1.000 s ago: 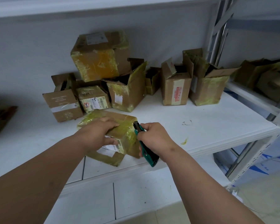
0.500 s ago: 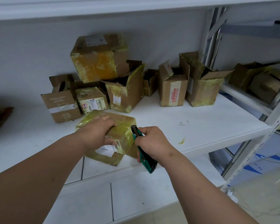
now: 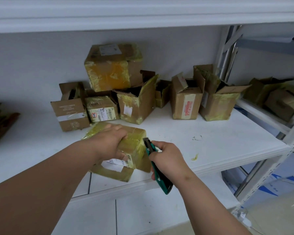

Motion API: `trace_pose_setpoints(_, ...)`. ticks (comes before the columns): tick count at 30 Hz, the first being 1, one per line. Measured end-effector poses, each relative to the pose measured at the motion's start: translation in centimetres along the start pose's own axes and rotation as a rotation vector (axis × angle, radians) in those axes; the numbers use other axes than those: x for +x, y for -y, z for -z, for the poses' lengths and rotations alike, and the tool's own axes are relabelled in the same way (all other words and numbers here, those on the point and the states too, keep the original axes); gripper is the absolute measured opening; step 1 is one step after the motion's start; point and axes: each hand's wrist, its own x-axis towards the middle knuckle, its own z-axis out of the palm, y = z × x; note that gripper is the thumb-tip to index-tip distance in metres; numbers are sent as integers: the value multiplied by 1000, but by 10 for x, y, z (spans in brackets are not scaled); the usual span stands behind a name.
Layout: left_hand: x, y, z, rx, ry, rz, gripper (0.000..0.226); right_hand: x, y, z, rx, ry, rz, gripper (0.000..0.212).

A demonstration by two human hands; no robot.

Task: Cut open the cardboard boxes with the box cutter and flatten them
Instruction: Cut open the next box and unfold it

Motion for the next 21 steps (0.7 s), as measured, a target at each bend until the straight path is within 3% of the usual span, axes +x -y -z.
trace_pose_setpoints(21,-6,-1,-2,-57,-61,1,68,19,4,1,29,0,9,47)
